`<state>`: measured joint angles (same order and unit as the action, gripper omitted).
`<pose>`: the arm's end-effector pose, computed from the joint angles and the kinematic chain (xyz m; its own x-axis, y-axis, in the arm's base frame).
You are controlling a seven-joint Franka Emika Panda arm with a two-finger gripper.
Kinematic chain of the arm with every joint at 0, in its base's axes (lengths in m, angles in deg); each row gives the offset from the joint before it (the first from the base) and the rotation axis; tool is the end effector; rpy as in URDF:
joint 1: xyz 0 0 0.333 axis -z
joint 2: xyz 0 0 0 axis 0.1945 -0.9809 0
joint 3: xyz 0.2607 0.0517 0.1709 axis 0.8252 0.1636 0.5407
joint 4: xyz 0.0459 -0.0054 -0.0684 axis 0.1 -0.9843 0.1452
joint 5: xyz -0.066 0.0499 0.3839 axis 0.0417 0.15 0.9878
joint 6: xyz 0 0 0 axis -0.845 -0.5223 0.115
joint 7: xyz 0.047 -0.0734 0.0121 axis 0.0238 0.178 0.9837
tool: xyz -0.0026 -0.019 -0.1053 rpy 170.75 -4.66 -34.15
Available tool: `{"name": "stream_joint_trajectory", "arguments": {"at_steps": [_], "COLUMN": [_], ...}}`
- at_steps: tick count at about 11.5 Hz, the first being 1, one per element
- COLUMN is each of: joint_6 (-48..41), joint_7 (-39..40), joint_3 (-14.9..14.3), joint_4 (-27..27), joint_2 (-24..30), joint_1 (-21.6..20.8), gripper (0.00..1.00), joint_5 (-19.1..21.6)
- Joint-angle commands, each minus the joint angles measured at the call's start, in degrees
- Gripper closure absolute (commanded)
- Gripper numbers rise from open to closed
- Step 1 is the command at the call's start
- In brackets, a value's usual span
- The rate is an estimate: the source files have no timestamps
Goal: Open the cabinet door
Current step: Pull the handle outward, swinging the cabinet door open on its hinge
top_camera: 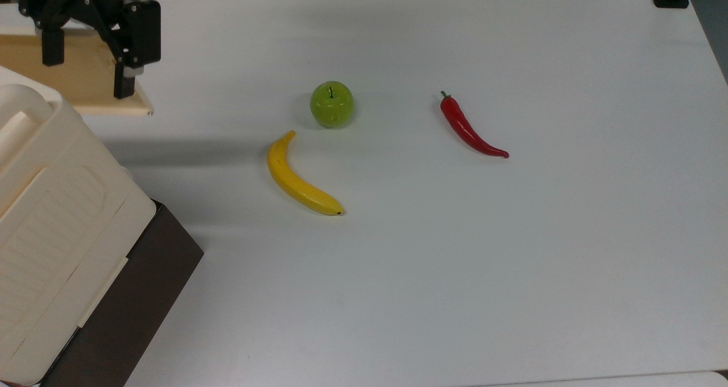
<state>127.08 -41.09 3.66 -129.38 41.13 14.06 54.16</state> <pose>0.6803 -0.1010 0.6525 0.7220 -0.3006 0.6231 -0.3856 -0.9227 0.0016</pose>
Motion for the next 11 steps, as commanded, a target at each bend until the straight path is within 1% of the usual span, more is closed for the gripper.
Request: {"name": "stream_joint_trajectory", "arguments": {"at_steps": [1, 4, 5, 6, 8, 9, 11], "joint_6": [-11.01, -21.20, -24.11, -27.27, -30.80, -31.08, -31.26], "joint_7": [4.61, 9.61, 10.15, 10.41, 10.42, 10.94, 14.70], "joint_3": [-0.40, 0.04, 0.22, 1.09, 1.71, 2.50, 4.95], "joint_4": [-1.24, -1.24, -1.24, -1.33, -1.94, -2.55, -4.48], "joint_2": [3.92, 5.59, 5.77, 6.38, 6.47, 6.47, 6.73], "joint_1": [-0.65, -0.74, -0.83, -0.83, -0.91, -0.92, -1.26], "gripper": [0.00, 0.00, 0.00, 0.00, 0.00, 0.00, 0.00], "joint_5": [0.98, 1.24, 1.50, 3.07, 3.96, 5.53, 5.99]}}
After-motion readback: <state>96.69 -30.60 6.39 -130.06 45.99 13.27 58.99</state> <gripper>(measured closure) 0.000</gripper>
